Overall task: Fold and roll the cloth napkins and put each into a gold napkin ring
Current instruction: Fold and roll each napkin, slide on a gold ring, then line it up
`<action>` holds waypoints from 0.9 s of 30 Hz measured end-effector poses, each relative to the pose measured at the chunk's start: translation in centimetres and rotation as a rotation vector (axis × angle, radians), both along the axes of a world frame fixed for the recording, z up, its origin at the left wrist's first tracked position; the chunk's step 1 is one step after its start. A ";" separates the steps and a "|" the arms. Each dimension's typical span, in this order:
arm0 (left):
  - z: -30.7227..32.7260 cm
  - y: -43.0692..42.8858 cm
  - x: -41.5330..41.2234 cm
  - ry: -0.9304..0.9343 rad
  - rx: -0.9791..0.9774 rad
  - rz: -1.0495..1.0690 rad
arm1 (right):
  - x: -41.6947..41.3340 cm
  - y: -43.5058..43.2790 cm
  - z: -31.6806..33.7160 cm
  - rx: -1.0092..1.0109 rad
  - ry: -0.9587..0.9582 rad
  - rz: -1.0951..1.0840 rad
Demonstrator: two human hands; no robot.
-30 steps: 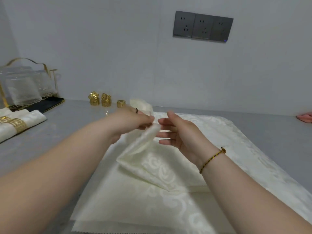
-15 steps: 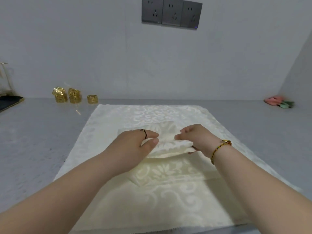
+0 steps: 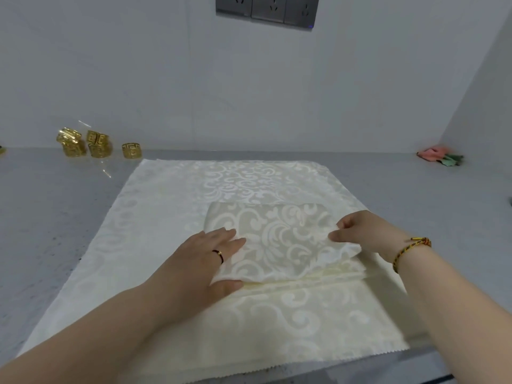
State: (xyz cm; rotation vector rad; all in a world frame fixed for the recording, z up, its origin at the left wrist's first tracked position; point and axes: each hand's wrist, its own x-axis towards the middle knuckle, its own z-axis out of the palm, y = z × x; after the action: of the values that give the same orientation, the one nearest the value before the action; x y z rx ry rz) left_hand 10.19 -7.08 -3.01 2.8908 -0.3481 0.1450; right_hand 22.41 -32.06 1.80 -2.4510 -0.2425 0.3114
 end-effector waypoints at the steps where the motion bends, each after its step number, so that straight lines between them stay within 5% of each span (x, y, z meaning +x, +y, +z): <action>1: -0.1 0.0 0.0 0.010 0.007 -0.016 | 0.0 -0.4 -0.2 -0.022 0.003 0.002; 14: -1.0 -0.6 -0.1 0.041 0.086 -0.107 | 0.7 -1.8 -1.9 0.070 -0.075 -0.020; 18: -0.6 -0.6 -0.4 -0.159 0.093 -0.132 | 0.6 -1.9 -2.0 0.160 -0.049 -0.090; 22: -0.4 -0.3 -0.3 -0.387 0.141 -0.208 | 0.0 -2.2 -1.6 0.281 -0.293 -0.146; 25: -0.5 -0.8 -0.4 -0.486 0.206 -0.260 | -1.7 -2.3 -1.0 0.237 -0.376 0.163; 27: -0.8 -1.0 -0.3 -0.536 0.238 -0.265 | -3.2 -1.8 -1.0 -0.011 -0.332 0.432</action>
State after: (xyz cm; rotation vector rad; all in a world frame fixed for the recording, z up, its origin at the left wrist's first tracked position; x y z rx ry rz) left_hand 9.87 -8.09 -3.82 2.9511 -0.8876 0.8909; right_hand 19.25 -33.86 0.81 -2.4337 -0.9197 0.0824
